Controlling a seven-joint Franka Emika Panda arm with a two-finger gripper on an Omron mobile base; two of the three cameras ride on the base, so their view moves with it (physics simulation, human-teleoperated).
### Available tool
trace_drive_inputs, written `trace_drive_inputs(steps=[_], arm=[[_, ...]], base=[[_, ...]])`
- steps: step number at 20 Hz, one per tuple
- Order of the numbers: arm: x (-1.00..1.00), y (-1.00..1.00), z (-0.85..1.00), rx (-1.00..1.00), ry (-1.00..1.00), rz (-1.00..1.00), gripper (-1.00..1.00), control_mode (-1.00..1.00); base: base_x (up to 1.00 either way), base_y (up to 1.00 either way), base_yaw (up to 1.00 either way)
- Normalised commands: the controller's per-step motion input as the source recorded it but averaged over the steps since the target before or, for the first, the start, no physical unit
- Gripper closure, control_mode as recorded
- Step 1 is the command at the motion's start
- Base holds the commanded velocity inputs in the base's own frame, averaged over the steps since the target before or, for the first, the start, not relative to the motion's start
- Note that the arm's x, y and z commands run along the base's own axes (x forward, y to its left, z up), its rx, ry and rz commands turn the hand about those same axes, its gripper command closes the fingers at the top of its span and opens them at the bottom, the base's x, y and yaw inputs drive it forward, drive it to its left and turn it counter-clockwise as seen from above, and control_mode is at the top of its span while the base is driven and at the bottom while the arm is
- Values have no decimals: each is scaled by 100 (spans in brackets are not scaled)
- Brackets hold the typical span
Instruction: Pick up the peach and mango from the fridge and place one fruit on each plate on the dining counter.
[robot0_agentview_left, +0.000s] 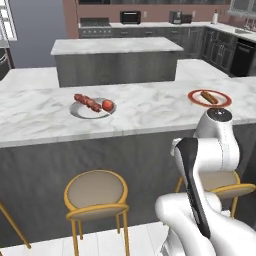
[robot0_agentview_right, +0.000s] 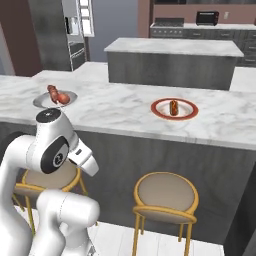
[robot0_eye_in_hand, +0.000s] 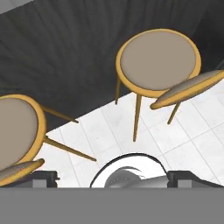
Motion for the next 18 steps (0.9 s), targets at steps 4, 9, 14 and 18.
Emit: trace_drive_inputs(steps=[4,9,14,18], arm=[[0,0,0,0,0,0,-100,100],[0,0,0,0,0,0,-100,100],[0,0,0,0,0,0,-100,100],[0,0,0,0,0,0,-100,100]], base=[[-66,-15,0],[-43,-67,0],[-17,-91,0],[-4,-100,0]])
